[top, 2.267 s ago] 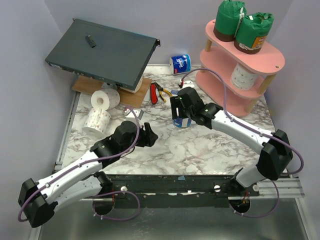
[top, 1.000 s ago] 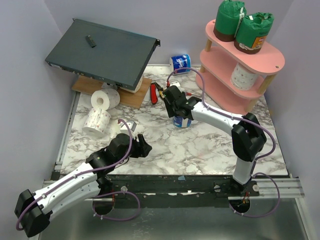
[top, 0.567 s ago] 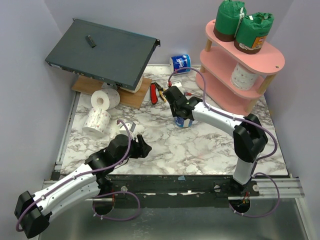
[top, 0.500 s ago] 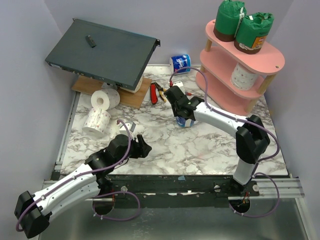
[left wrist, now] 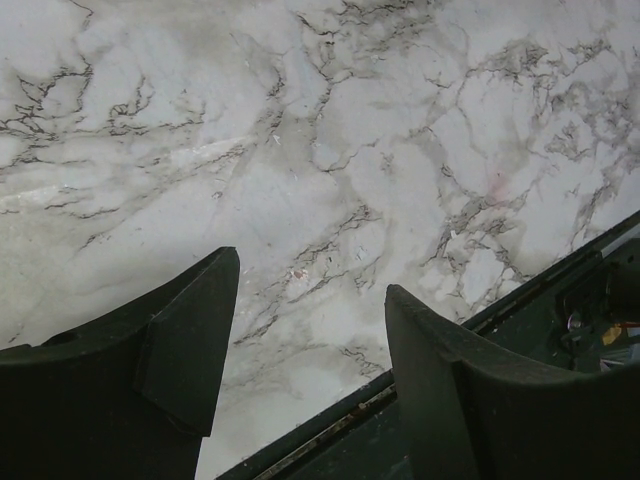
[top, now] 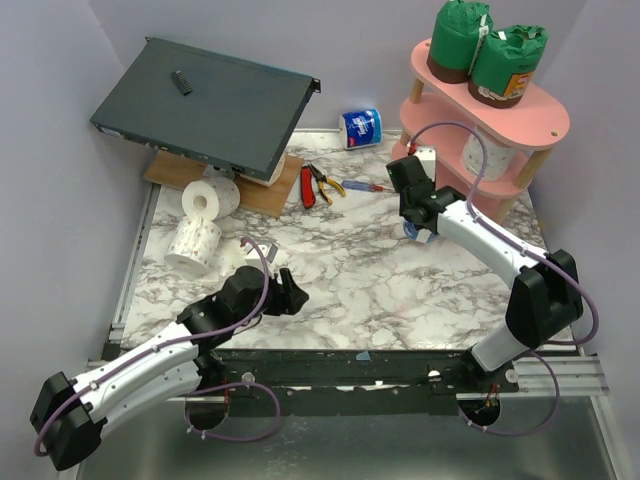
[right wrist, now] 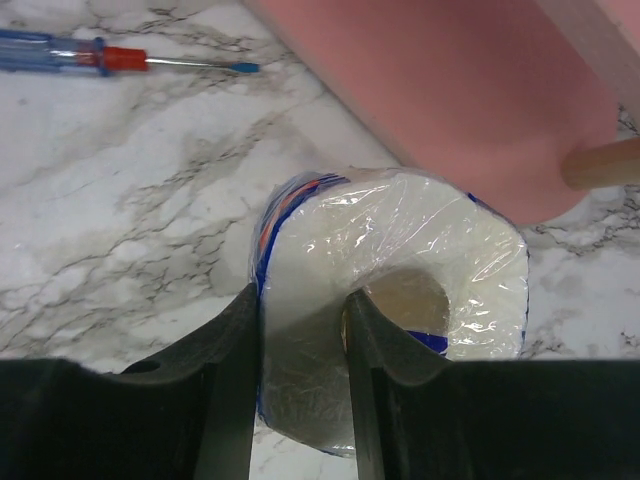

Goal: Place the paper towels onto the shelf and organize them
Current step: Place the paper towel on the shelf.

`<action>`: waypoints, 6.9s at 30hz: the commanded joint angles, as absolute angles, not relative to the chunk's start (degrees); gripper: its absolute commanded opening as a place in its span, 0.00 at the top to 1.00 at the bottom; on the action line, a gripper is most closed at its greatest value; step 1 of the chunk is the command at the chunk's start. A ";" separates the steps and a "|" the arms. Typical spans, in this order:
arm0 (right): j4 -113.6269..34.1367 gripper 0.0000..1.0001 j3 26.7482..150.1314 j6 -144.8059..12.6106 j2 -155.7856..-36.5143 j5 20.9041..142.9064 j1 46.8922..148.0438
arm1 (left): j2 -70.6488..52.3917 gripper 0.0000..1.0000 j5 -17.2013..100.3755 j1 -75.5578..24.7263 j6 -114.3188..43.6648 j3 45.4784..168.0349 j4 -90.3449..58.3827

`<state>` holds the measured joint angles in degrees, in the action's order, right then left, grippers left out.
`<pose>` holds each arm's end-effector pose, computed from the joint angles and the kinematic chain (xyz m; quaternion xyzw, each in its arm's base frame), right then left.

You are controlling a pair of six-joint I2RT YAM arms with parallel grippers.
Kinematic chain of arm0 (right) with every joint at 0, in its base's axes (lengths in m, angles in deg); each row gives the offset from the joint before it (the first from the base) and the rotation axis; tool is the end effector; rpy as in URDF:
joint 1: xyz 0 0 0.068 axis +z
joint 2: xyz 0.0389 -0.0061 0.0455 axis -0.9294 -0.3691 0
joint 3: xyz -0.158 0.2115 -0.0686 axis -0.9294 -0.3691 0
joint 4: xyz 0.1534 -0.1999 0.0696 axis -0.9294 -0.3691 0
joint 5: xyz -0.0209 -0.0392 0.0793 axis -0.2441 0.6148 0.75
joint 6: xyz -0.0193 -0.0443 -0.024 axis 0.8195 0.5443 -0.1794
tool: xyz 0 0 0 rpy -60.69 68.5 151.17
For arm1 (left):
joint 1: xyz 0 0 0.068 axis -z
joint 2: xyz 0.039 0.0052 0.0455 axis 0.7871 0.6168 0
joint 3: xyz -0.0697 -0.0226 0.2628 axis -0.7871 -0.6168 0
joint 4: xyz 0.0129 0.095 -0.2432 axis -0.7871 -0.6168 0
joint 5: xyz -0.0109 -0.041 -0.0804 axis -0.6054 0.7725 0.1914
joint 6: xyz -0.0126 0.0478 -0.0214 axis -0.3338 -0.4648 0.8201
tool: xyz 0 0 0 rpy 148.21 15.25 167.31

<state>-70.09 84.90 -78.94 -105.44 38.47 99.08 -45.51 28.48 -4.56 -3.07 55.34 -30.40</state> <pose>0.3032 0.1561 0.2796 0.0204 0.8982 -0.1195 0.4226 0.1109 -0.1160 0.2042 0.0057 0.8680 -0.3280 0.3727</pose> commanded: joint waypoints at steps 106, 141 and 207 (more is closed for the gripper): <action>-50.72 0.38 78.50 -80.86 -105.31 25.84 79.68 | -40.13 0.36 33.28 -4.76 -4.11 54.32 -21.48; -36.71 0.01 42.92 -100.45 -70.79 42.47 79.79 | -32.25 0.36 38.20 -4.56 -1.60 58.62 -16.86; -16.52 0.42 53.58 -97.31 -105.49 23.10 78.01 | -34.04 0.36 33.95 -4.63 -1.85 57.62 -22.13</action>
